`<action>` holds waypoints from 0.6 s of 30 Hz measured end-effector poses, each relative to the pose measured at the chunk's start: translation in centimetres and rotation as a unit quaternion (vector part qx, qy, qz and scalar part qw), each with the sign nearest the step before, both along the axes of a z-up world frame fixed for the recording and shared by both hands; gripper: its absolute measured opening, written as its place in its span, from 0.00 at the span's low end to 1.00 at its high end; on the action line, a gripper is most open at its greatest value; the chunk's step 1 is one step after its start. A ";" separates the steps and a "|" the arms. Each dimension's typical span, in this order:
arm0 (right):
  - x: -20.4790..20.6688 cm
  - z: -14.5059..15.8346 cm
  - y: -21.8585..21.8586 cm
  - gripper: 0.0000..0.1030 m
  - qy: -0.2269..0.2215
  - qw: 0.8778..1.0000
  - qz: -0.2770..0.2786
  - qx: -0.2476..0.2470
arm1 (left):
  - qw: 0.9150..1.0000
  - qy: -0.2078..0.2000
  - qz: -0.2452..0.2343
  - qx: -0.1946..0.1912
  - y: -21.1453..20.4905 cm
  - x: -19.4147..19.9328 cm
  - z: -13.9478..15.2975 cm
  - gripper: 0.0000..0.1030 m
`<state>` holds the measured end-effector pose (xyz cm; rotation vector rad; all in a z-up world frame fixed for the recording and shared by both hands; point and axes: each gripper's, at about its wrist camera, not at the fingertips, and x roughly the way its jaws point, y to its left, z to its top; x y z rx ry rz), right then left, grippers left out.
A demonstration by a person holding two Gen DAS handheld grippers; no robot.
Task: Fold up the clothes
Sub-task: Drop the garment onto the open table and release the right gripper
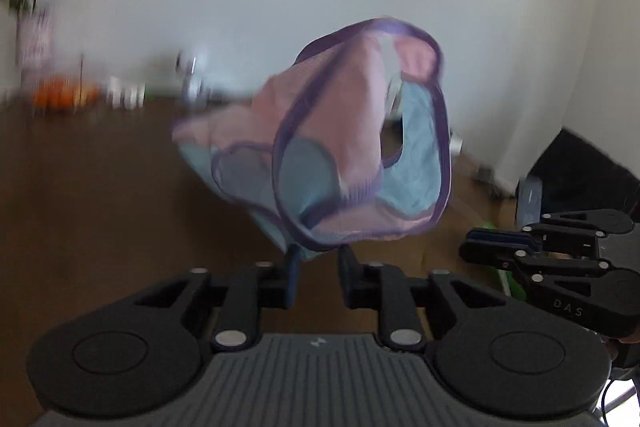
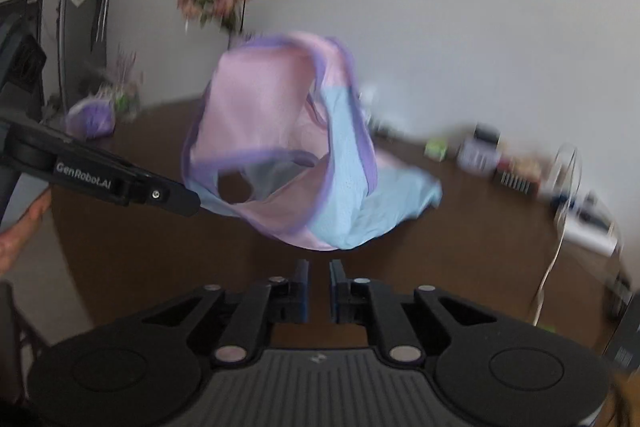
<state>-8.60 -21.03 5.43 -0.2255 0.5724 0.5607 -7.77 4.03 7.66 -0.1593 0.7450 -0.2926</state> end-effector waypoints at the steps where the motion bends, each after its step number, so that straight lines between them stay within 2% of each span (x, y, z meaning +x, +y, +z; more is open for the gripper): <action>1: -1.1 -1.5 -0.6 0.17 0.013 1.000 0.001 -0.005 | 1.000 0.029 0.007 -0.003 0.6 -0.8 -1.8 0.37; 2: -2.3 -3.0 -1.2 0.28 0.025 1.000 0.002 -0.009 | 0.999 0.036 0.017 -0.002 1.1 -1.5 -2.6 0.40; 3: -2.9 -3.5 -1.7 0.33 0.026 1.000 -0.009 -0.005 | 0.999 0.031 0.026 0.000 1.5 -2.1 -2.9 0.43; 4: -3.5 -4.0 -2.3 0.37 0.027 0.999 -0.021 0.000 | 0.999 0.023 0.038 0.001 1.8 -2.1 -2.7 0.50; 5: -3.5 -4.0 -2.9 0.37 0.032 0.999 -0.032 0.015 | 0.999 0.009 0.044 0.003 1.9 -1.9 -2.1 0.59; 7: -3.3 -3.5 -2.9 0.37 0.017 0.999 -0.030 0.031 | 1.000 -0.018 0.021 0.016 1.6 -1.8 -0.7 0.64; 9: -2.6 -3.3 -1.5 0.40 -0.020 1.000 -0.008 0.022 | 0.999 -0.036 -0.017 0.031 0.2 -1.5 -0.2 0.67; 11: -0.7 -3.4 -0.1 0.40 -0.037 0.999 -0.001 -0.016 | 0.996 -0.048 -0.055 0.051 -1.6 -1.4 -0.5 0.77; 13: 0.3 -3.8 0.5 0.38 -0.048 0.997 0.010 -0.052 | 0.993 -0.048 -0.076 0.074 -3.1 -1.6 -1.4 0.77; 16: 1.6 -4.4 1.7 0.38 -0.071 0.991 0.028 -0.113 | 0.993 -0.022 -0.075 0.091 -3.4 -1.6 -2.6 0.77; 18: 2.5 -4.8 2.5 0.40 -0.089 0.983 0.035 -0.157 | 0.993 -0.021 -0.080 0.083 -3.2 -1.8 -2.7 0.77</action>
